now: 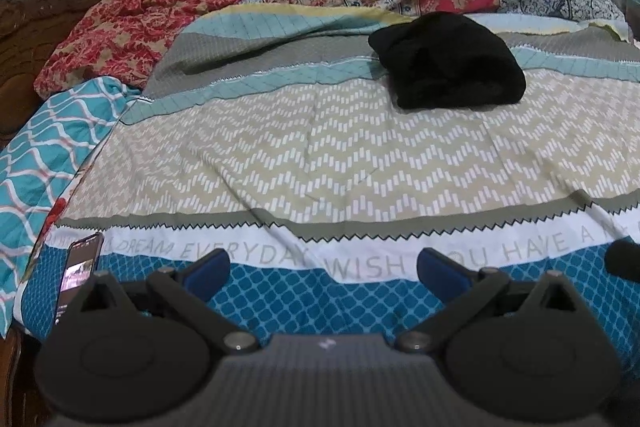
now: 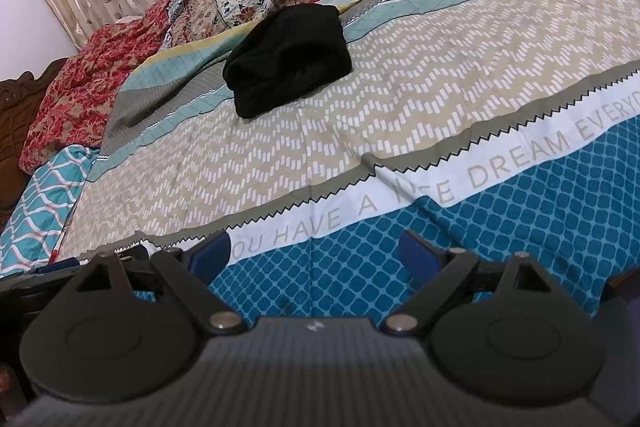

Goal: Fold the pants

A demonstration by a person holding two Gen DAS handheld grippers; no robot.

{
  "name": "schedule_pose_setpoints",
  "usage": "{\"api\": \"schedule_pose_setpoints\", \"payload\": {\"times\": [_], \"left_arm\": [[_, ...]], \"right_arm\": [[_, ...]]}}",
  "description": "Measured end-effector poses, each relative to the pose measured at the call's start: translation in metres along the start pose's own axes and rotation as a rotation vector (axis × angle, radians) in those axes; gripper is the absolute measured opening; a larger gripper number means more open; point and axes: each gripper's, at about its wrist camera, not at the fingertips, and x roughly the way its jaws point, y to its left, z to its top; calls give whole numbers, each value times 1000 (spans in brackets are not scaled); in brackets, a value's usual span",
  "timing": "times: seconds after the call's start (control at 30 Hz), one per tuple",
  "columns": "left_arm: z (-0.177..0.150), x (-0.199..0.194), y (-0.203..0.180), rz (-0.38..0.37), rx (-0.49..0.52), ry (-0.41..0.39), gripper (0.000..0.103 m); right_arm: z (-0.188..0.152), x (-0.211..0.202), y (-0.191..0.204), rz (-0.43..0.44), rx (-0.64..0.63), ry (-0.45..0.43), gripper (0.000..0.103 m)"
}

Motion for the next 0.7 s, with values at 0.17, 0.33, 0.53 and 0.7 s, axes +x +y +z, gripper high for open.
{"api": "schedule_pose_setpoints", "payload": {"times": [0.17, 0.33, 0.53, 0.7], "left_arm": [[0, 2, -2, -13, 2, 40, 103], [0, 1, -2, -28, 8, 45, 103], [-1, 3, -2, -44, 9, 62, 103], [-2, 5, -3, -42, 9, 73, 103]], "right_arm": [[-1, 0, 1, 0, 2, 2, 93], [-1, 0, 1, -2, 5, 2, 93], [-2, 0, 3, -3, 10, 6, 93], [-3, 0, 4, -4, 12, 6, 93]]}}
